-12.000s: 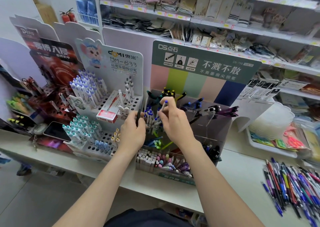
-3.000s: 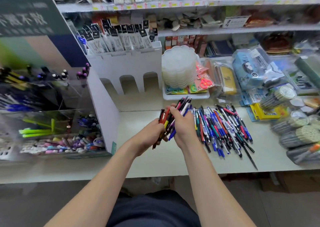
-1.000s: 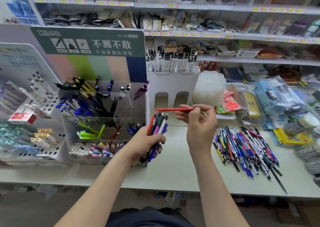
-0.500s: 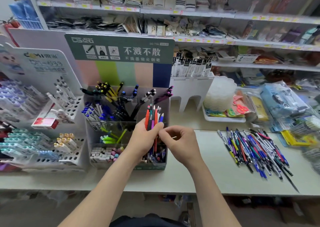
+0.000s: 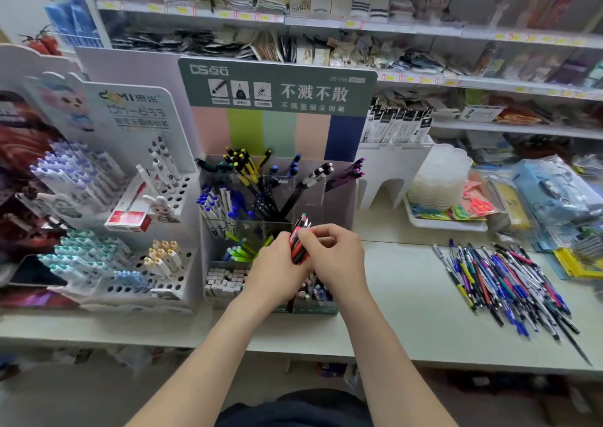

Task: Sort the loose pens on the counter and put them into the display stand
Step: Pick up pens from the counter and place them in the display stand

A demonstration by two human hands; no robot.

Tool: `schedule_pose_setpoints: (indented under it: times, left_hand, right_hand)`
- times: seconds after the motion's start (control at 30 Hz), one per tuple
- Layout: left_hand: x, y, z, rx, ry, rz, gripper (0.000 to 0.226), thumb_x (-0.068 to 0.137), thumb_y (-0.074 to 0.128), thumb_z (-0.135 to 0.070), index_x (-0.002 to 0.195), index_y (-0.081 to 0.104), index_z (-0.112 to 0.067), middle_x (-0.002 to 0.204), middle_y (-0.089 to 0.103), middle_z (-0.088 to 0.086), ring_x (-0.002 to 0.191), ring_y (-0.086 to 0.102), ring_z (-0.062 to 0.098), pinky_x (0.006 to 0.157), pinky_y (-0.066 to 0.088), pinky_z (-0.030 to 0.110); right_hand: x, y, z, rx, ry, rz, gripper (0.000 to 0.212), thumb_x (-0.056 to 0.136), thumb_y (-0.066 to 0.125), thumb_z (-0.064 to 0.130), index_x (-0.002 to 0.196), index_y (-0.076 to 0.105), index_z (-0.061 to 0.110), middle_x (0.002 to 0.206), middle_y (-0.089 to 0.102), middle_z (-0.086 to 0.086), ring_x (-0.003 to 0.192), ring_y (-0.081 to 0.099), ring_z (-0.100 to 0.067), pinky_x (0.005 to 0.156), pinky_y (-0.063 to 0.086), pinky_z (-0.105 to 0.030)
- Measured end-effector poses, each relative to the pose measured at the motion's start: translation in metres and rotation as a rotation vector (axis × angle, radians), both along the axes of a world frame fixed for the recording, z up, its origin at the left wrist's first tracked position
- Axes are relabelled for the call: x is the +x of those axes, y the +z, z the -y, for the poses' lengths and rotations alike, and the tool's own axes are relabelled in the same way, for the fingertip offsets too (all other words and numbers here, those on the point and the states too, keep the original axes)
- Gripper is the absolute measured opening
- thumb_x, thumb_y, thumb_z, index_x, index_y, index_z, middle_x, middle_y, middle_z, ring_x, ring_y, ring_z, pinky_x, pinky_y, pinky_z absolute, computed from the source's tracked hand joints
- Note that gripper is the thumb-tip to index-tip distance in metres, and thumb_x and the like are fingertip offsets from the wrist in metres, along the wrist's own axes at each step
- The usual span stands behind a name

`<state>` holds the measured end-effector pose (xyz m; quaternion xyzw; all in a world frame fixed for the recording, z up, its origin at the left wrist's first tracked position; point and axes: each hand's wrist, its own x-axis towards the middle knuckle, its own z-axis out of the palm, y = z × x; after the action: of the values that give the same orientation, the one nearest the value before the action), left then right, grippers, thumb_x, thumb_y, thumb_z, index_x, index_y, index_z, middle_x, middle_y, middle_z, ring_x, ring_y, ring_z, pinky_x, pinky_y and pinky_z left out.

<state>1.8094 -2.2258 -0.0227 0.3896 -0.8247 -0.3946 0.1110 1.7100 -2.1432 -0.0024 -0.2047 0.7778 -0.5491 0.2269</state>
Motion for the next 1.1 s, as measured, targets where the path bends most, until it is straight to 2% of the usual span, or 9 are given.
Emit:
schedule_pose_setpoints:
  times: [0.13,0.27,0.47,0.57,0.7,0.87,0.97,1.03,1.1]
  left_hand:
    - [0.004,0.004,0.007,0.085,-0.041,-0.003,0.028,0.089,0.071,-0.046,0.106,0.058,-0.028,0.096,0.069,-0.005,0.083,0.071,0.014,0.075,0.063,0.039]
    - [0.009,0.010,0.007,0.254,-0.167,0.006,0.019,0.090,0.072,-0.029,0.102,0.060,-0.021,0.092,0.070,0.007,0.080,0.071,0.024,0.074,0.062,0.046]
    - [0.015,0.007,0.003,0.422,-0.222,-0.056,0.016,0.093,0.072,-0.022,0.098,0.060,-0.013,0.080,0.062,0.006,0.069,0.060,0.016,0.070,0.057,0.037]
    - [0.020,0.006,0.007,0.496,-0.202,-0.089,0.025,0.094,0.077,-0.027,0.108,0.064,-0.011,0.095,0.071,0.020,0.078,0.070,0.022,0.077,0.062,0.039]
    - [0.026,-0.001,0.011,0.568,-0.136,-0.176,0.036,0.091,0.084,-0.039,0.113,0.069,-0.015,0.103,0.075,0.018,0.096,0.076,0.032,0.089,0.063,0.042]
    - [0.026,-0.003,0.013,0.559,0.063,-0.278,0.044,0.080,0.089,-0.047,0.111,0.071,-0.022,0.098,0.079,0.005,0.093,0.077,0.023,0.086,0.064,0.038]
    - [0.025,-0.001,0.011,0.521,0.208,-0.346,0.041,0.079,0.091,-0.044,0.109,0.070,-0.026,0.093,0.079,0.000,0.086,0.076,0.012,0.074,0.059,0.024]
    - [0.028,-0.002,0.013,0.517,0.222,-0.393,0.043,0.077,0.093,-0.042,0.110,0.072,-0.024,0.092,0.080,0.000,0.088,0.077,0.014,0.076,0.061,0.026]
    - [0.032,-0.002,0.015,0.528,0.187,-0.427,0.044,0.076,0.095,-0.035,0.112,0.073,-0.021,0.092,0.080,0.000,0.089,0.078,0.016,0.076,0.061,0.025]
  right_hand:
    - [0.003,-0.008,0.004,-0.016,-0.027,0.072,0.020,0.089,0.079,0.042,0.080,0.083,0.025,0.078,0.079,0.007,0.081,0.076,-0.013,0.083,0.064,-0.045]
    - [-0.003,-0.013,0.005,-0.056,-0.194,0.218,0.032,0.087,0.076,0.049,0.084,0.075,0.017,0.077,0.078,-0.003,0.076,0.078,-0.026,0.078,0.065,-0.052]
    - [-0.008,-0.009,0.003,-0.100,-0.303,0.221,0.032,0.104,0.061,0.042,0.101,0.061,0.010,0.071,0.077,-0.006,0.062,0.077,-0.026,0.066,0.065,-0.047]
    - [-0.009,-0.002,0.002,-0.213,-0.385,0.235,0.026,0.110,0.051,0.042,0.108,0.054,0.016,0.078,0.079,-0.008,0.065,0.078,-0.026,0.062,0.065,-0.040]
    - [-0.012,0.006,-0.004,-0.404,-0.458,0.145,0.024,0.113,0.042,0.042,0.111,0.057,0.023,0.070,0.064,-0.007,0.057,0.072,-0.032,0.053,0.061,-0.039]
    - [-0.008,-0.012,0.005,-0.217,-0.153,0.177,0.032,0.113,0.041,0.028,0.112,0.073,0.027,0.068,0.045,0.000,0.053,0.038,-0.013,0.047,0.034,-0.030]
    - [0.004,-0.012,0.006,-0.069,0.119,0.179,0.038,0.108,0.041,0.012,0.119,0.073,0.029,0.073,0.058,0.004,0.058,0.050,-0.012,0.059,0.047,-0.034]
    - [0.011,-0.009,0.003,-0.121,0.236,0.224,0.036,0.106,0.049,0.009,0.117,0.078,0.026,0.088,0.077,0.004,0.079,0.072,-0.020,0.076,0.061,-0.038]
    - [0.011,-0.009,-0.001,-0.187,0.214,0.342,0.023,0.103,0.063,0.011,0.115,0.081,0.019,0.102,0.081,-0.006,0.101,0.077,-0.025,0.091,0.063,-0.043]
